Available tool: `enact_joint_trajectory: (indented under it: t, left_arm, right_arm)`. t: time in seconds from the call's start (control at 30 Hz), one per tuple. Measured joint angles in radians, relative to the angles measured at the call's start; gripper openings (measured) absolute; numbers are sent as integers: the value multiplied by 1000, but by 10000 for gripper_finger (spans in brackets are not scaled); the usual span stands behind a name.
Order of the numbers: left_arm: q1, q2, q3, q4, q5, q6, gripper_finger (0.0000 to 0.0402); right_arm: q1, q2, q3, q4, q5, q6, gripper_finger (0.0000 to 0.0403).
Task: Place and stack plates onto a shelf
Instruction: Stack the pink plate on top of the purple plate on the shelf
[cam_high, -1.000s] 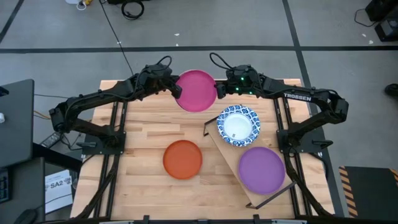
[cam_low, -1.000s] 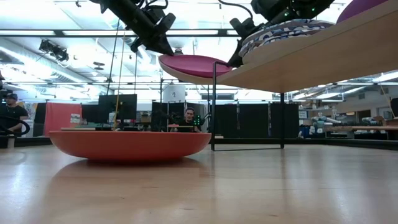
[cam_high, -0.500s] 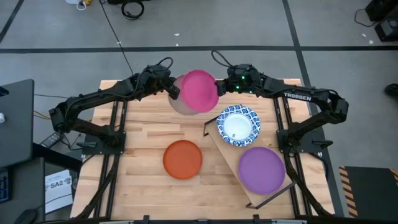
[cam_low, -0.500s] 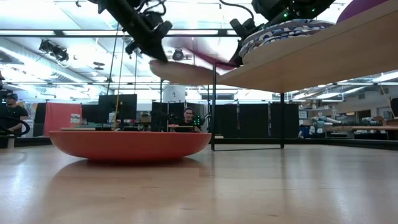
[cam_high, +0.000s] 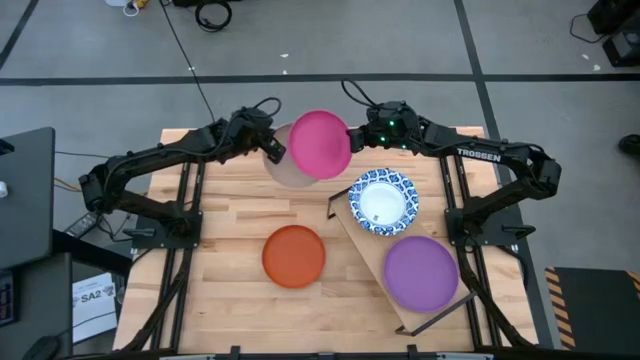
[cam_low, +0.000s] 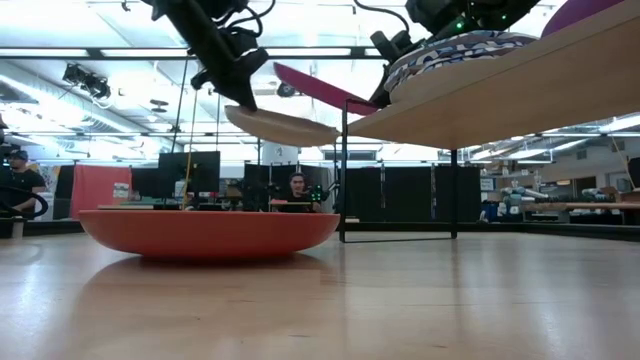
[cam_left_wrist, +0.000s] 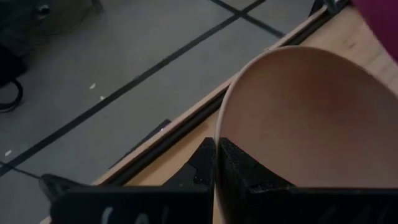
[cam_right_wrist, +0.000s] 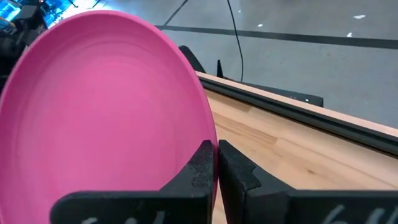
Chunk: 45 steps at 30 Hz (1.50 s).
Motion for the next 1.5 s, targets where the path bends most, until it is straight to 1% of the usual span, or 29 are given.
enact_joint_trajectory:
  t: [0.33, 0.53, 0.63, 0.73, 0.8, 1.03, 1.13, 1.27, 1.33, 1.43, 1.5]
  left_arm:
    - [1, 0, 0, -157, -19, 19, 13]
    - [1, 0, 0, -238, -26, 14, 13]
    - [0, 0, -26, -222, -22, 10, 13]
    - [1, 0, -83, -203, 8, -12, 13]
    - [0, 0, -130, -170, 11, -30, 13]
    - [2, 0, -314, 45, 35, -99, 13]
    - [2, 0, -366, 106, 35, -125, 13]
    - [2, 0, -397, 144, 35, -147, 13]
    - [2, 0, -398, 144, 35, -147, 13]
    - [2, 0, -398, 152, 35, -148, 13]
    - [2, 0, -398, 155, 35, -148, 13]
  right_arm:
    - [-2, -3, 0, 0, 0, 0, 15]
    - [-12, -52, 0, 0, -8, 0, 15]
    - [-16, -86, 0, -4, -11, 0, 15]
    - [-17, -120, 0, -3, -35, 0, 15]
    - [-16, -141, 0, -9, -46, 0, 15]
    - [-16, -199, 0, -36, -120, -3, 15]
    - [-16, -216, 0, -37, -186, -3, 15]
    - [-16, -237, 0, -37, -317, 28, 15]
    - [-15, -247, 0, -40, -398, 52, 15]
    - [-14, -261, 0, -70, -560, 95, 15]
    - [-2, -272, 0, -108, -634, 114, 15]
